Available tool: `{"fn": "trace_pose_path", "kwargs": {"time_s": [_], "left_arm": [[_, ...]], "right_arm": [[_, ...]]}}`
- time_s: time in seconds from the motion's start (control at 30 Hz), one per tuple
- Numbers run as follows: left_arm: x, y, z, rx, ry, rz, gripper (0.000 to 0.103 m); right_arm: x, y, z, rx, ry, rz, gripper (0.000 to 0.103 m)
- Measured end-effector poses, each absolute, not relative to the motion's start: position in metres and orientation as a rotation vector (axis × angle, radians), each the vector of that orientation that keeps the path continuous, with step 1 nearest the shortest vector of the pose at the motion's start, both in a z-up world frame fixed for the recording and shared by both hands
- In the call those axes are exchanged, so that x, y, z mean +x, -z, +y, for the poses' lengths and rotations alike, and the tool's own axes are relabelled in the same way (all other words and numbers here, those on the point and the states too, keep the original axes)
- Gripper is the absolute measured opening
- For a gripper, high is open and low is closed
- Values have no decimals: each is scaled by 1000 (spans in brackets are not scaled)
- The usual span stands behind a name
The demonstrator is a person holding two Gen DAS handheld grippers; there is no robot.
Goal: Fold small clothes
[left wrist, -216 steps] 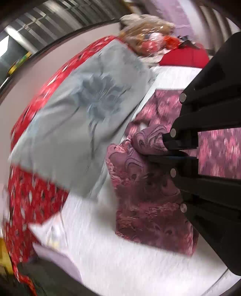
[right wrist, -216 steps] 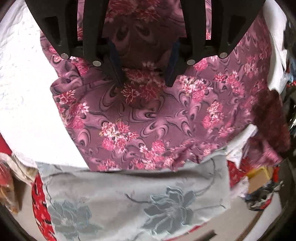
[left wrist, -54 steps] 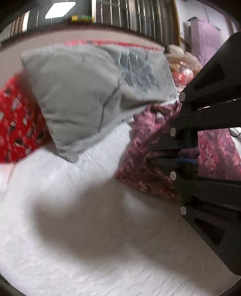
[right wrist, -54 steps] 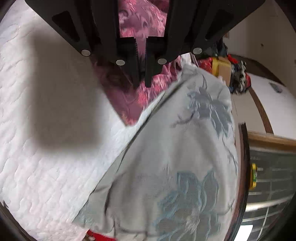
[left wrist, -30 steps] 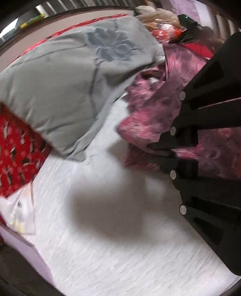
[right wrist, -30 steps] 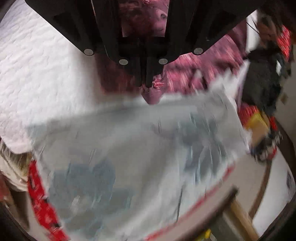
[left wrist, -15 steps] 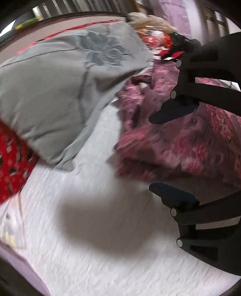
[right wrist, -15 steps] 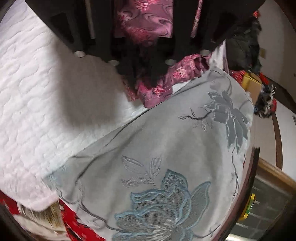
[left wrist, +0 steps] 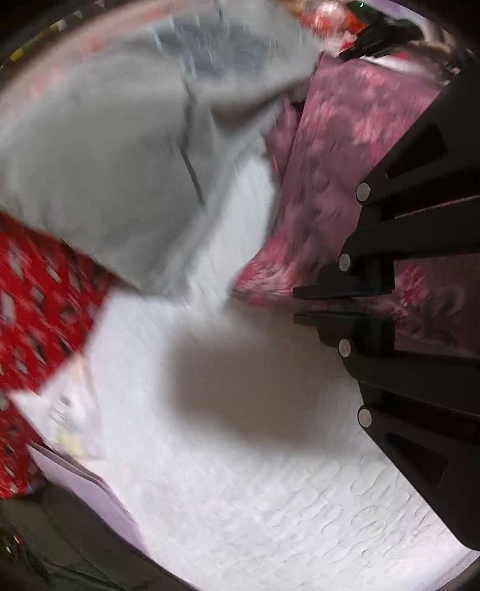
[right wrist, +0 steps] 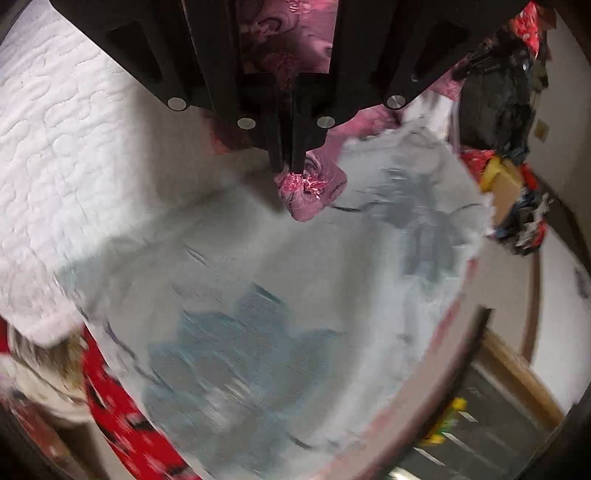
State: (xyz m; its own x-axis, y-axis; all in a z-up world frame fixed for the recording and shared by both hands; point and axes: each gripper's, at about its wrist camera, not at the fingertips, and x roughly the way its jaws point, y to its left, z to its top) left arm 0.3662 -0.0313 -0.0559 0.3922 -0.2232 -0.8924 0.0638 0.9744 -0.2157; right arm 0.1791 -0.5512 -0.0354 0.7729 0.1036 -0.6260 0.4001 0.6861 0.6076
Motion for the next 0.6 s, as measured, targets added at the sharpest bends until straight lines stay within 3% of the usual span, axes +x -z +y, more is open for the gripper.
{"fn": "trace_pose_path", "kwargs": {"time_s": [0.07, 0.13, 0.3, 0.4, 0.47, 0.6], "left_arm": [[365, 63, -30, -145, 185, 1167, 6], [354, 48, -21, -177, 208, 1144, 8], [304, 8, -14, -283, 372, 1025, 13], [285, 30, -44, -161, 363, 1094, 18], [279, 57, -64, -16, 331, 1204, 19], [251, 30, -53, -6, 357, 1138, 19]], "right_arm": [[185, 64, -552, 772, 307, 849, 4], [171, 60, -556, 798, 314, 798, 10], [131, 20, -537, 787, 127, 625, 12], [138, 35, -510, 737, 60, 725, 16], [151, 64, -495, 715, 109, 906, 18], [118, 36, -501, 765, 154, 813, 21]]}}
